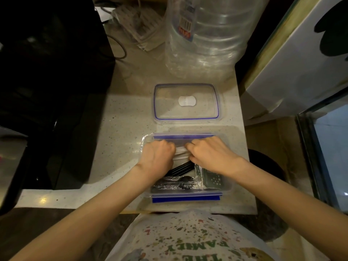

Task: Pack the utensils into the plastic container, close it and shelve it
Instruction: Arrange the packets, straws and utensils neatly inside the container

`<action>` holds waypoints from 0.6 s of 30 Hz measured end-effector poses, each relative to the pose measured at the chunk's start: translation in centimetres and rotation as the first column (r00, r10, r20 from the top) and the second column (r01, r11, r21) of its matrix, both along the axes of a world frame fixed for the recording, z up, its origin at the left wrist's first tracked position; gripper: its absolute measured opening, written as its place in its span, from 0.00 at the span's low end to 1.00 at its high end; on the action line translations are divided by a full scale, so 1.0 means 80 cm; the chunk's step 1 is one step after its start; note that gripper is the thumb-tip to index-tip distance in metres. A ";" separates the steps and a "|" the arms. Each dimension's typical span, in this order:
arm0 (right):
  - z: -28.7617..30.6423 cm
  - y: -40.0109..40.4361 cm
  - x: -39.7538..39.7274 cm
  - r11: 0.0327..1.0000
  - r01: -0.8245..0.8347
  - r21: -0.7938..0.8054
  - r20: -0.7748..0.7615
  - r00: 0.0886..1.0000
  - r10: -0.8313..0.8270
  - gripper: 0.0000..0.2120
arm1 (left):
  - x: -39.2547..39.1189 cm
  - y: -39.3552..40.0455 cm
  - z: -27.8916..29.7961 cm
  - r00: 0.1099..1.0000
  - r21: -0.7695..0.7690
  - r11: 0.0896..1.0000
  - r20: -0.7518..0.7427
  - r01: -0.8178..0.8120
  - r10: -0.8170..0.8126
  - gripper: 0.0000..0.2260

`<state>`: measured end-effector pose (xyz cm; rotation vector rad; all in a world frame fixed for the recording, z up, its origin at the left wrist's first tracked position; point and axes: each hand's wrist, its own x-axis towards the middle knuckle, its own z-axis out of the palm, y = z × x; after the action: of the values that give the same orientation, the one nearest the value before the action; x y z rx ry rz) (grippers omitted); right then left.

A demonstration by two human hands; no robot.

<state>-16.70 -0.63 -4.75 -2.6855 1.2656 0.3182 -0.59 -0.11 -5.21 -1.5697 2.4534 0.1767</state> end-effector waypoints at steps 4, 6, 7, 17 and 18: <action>0.004 -0.002 0.001 1.000 0.003 0.002 -0.042 0.999 -0.003 0.10 | 0.001 0.002 -0.003 0.999 -0.042 0.999 0.031 0.017 -0.016 0.05; 0.008 -0.004 0.005 1.000 -0.009 -0.006 -0.081 0.997 0.009 0.08 | 0.002 0.003 -0.004 0.999 -0.043 0.999 0.030 0.025 -0.024 0.05; 0.010 -0.006 0.007 1.000 -0.014 -0.007 -0.104 0.994 0.013 0.07 | 0.003 0.004 -0.005 1.000 -0.030 0.999 0.014 0.023 -0.022 0.05; 0.010 -0.009 0.018 0.998 -0.053 -0.039 -0.151 0.987 0.046 0.06 | -0.005 -0.007 0.000 0.987 0.004 0.992 0.096 0.130 -0.129 0.06; 0.008 -0.010 0.018 0.998 -0.039 -0.042 -0.140 0.990 0.032 0.07 | -0.006 -0.008 0.001 0.983 0.004 0.989 0.106 0.147 -0.147 0.06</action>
<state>-15.27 -1.40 -4.09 -2.7690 1.2769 0.4954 -1.04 -0.74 -5.13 -1.3549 2.4746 0.0623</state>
